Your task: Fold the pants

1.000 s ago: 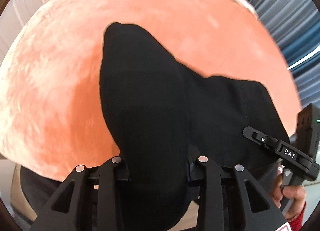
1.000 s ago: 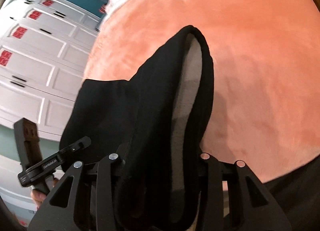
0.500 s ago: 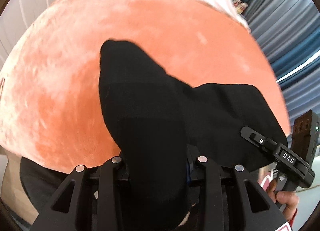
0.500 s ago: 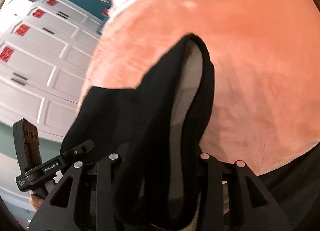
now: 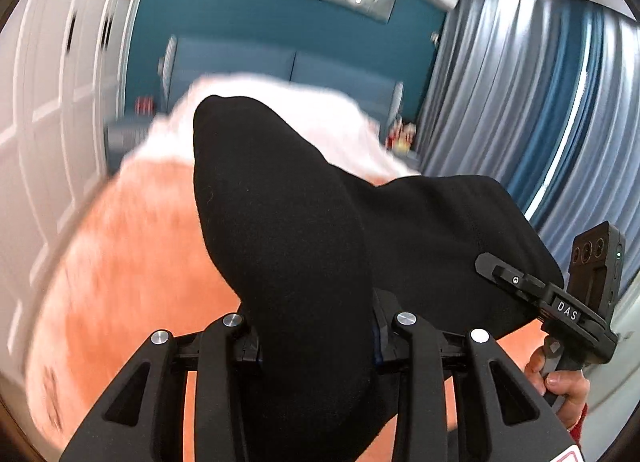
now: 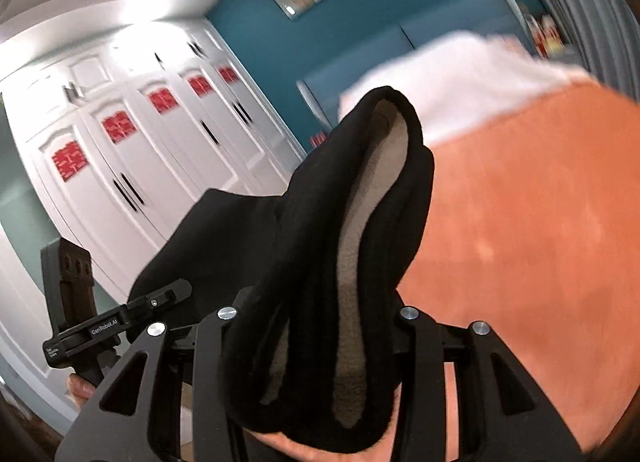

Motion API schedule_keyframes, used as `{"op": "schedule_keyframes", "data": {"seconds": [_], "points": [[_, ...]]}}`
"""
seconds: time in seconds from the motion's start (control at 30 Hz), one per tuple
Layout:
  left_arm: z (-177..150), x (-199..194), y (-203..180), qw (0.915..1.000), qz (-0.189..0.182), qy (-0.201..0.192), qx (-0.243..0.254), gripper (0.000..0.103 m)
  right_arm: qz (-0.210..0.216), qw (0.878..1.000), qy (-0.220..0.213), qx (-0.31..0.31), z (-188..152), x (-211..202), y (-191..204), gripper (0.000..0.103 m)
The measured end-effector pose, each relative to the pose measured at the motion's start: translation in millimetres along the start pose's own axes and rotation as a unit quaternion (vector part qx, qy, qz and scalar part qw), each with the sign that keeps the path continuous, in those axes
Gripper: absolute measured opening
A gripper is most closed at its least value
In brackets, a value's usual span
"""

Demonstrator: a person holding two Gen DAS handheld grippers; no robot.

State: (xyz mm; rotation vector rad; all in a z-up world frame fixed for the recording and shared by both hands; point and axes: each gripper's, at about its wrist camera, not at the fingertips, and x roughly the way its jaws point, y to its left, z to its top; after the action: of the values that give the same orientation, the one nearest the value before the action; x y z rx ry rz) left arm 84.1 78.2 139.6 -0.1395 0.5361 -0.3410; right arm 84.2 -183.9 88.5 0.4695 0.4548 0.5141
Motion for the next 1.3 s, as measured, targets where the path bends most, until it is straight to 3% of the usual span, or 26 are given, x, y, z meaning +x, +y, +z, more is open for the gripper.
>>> {"op": "schedule_keyframes", "data": {"seconds": [0.13, 0.27, 0.47, 0.6, 0.77, 0.93, 1.03, 1.27, 1.3], "points": [[62, 29, 5, 0.9982, 0.02, -0.052, 0.023, 0.033, 0.005, 0.998, -0.052, -0.038, 63, 31, 4, 0.037], [102, 71, 18, 0.9971, 0.03, -0.066, 0.021, 0.033, 0.007, 0.996, -0.078, -0.047, 112, 68, -9, 0.037], [150, 147, 40, 0.9952, 0.047, -0.081, 0.028, 0.033, 0.002, 0.995, -0.087, -0.048, 156, 132, -47, 0.037], [154, 218, 63, 0.996, 0.061, -0.059, 0.029, 0.034, -0.005, 0.996, -0.079, -0.027, 165, 186, -91, 0.037], [122, 315, 97, 0.9955, 0.086, -0.018, 0.035, 0.035, -0.02, 0.999, -0.038, 0.017, 142, 267, -157, 0.037], [70, 404, 129, 0.9919, 0.114, 0.038, 0.039, 0.037, -0.046, 0.998, 0.014, 0.047, 93, 342, -230, 0.037], [30, 456, 155, 0.9902, 0.111, 0.082, 0.019, 0.037, -0.063, 0.995, 0.044, 0.064, 58, 376, -268, 0.037], [-69, 527, 197, 0.9748, 0.124, 0.185, -0.011, 0.04, -0.102, 0.979, 0.125, 0.127, -32, 427, -344, 0.038], [-84, 533, 199, 0.9711, 0.135, 0.197, -0.013, 0.048, -0.116, 0.974, 0.143, 0.135, -49, 432, -355, 0.043]]}}
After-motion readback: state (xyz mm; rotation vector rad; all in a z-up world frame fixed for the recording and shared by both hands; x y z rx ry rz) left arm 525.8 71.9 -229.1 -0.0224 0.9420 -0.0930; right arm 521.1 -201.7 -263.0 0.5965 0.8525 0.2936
